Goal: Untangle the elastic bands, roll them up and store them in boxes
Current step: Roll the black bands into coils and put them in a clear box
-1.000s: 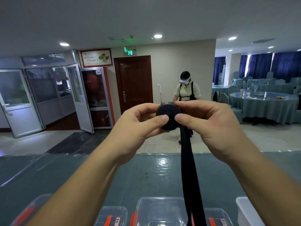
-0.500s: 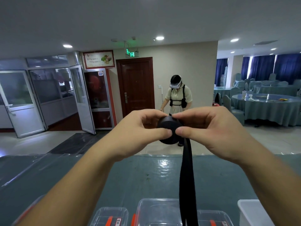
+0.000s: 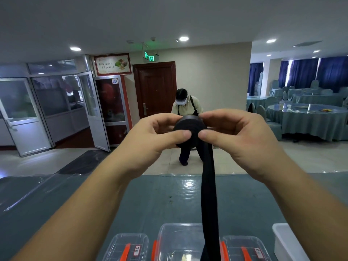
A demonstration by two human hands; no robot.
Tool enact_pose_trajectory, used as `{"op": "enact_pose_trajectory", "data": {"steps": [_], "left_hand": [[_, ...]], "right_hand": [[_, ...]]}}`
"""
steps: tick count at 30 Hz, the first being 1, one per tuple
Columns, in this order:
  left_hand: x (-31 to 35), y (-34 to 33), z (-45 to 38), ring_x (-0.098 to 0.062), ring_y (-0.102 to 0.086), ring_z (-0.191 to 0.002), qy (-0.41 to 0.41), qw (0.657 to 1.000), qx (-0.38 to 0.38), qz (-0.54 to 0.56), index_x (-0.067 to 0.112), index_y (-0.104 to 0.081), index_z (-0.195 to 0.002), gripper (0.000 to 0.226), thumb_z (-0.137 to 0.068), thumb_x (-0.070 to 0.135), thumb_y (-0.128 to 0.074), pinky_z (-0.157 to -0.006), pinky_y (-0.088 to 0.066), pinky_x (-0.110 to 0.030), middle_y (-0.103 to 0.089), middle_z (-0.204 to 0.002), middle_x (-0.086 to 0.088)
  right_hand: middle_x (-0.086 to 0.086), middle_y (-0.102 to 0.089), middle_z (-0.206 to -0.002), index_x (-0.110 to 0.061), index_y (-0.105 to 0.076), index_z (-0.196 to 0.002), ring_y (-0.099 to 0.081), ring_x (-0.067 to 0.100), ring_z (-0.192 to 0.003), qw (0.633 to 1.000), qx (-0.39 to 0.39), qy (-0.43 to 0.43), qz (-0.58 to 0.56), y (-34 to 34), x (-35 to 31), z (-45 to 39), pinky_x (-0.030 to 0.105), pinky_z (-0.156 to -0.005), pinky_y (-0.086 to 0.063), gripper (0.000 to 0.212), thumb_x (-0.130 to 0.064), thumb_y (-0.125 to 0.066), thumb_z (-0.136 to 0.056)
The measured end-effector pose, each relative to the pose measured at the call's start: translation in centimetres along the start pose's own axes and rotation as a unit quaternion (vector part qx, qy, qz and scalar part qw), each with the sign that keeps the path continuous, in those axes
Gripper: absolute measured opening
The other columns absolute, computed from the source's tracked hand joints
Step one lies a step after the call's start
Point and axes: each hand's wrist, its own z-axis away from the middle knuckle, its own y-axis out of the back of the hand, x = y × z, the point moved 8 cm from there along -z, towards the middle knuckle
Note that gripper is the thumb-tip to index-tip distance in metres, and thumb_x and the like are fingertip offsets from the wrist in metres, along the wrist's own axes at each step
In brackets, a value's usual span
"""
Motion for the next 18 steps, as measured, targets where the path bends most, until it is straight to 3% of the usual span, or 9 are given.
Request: {"op": "enact_pose_trajectory", "data": {"steps": [3, 7, 12, 14, 18], "left_hand": [[-1.1, -0.4, 0.1, -0.029, -0.077, -0.102, 0.01, 0.997, 0.018, 0.075, 0.008, -0.07, -0.114, 0.035, -0.081, 0.012, -0.082, -0.093, -0.061, -0.038, -0.078, -0.105, -0.013], [-0.6, 0.1, 0.0, -0.028, -0.074, -0.11, -0.007, 0.998, -0.008, -0.069, 0.021, -0.075, -0.117, 0.033, -0.084, 0.018, -0.079, -0.106, -0.054, -0.051, -0.078, -0.112, -0.008], [0.4, 0.0, 0.2, -0.033, -0.075, -0.108, -0.03, 0.997, 0.025, 0.069, 0.014, -0.076, -0.113, 0.032, -0.082, 0.012, -0.082, -0.096, -0.06, -0.045, -0.077, -0.112, -0.015], [-0.3, -0.4, 0.2, -0.033, -0.075, -0.109, -0.02, 0.994, 0.032, 0.104, 0.009, -0.072, -0.117, 0.035, -0.083, 0.011, -0.081, -0.095, -0.061, -0.045, -0.077, -0.112, -0.015], [0.1, -0.4, 0.2, -0.029, -0.075, -0.108, -0.02, 1.0, -0.008, 0.009, 0.017, -0.074, -0.119, 0.033, -0.086, 0.015, -0.079, -0.093, -0.061, -0.038, -0.076, -0.114, -0.015]], "right_hand": [[0.0, -0.082, -0.102, -0.017, -0.078, -0.111, -0.078, 0.019, -0.097, 0.998, 0.028, -0.01, -0.052, 0.3, 0.4, -0.1, 0.029, -0.082, -0.061, 0.035, -0.021, -0.078, -0.076], [-0.006, -0.082, -0.099, -0.024, -0.079, -0.107, -0.079, 0.013, -0.095, 0.999, -0.013, -0.009, 0.033, 0.0, -0.2, -0.2, 0.031, -0.088, -0.061, 0.027, -0.008, -0.079, -0.085], [0.002, -0.082, -0.102, -0.014, -0.077, -0.111, -0.079, 0.018, -0.095, 0.998, 0.032, 0.023, -0.056, 0.0, -1.0, -0.2, 0.027, -0.078, -0.063, 0.032, -0.015, -0.077, -0.079], [0.003, -0.082, -0.102, -0.011, -0.076, -0.112, -0.079, 0.019, -0.094, 0.996, 0.035, 0.018, -0.081, -0.1, -0.8, -0.1, 0.025, -0.075, -0.062, 0.032, -0.009, -0.075, -0.08], [-0.001, -0.082, -0.101, -0.015, -0.077, -0.11, -0.079, 0.016, -0.095, 0.999, -0.01, 0.0, -0.038, -0.3, -0.9, 0.0, 0.023, -0.081, -0.061, 0.031, -0.001, -0.076, -0.082]]}}
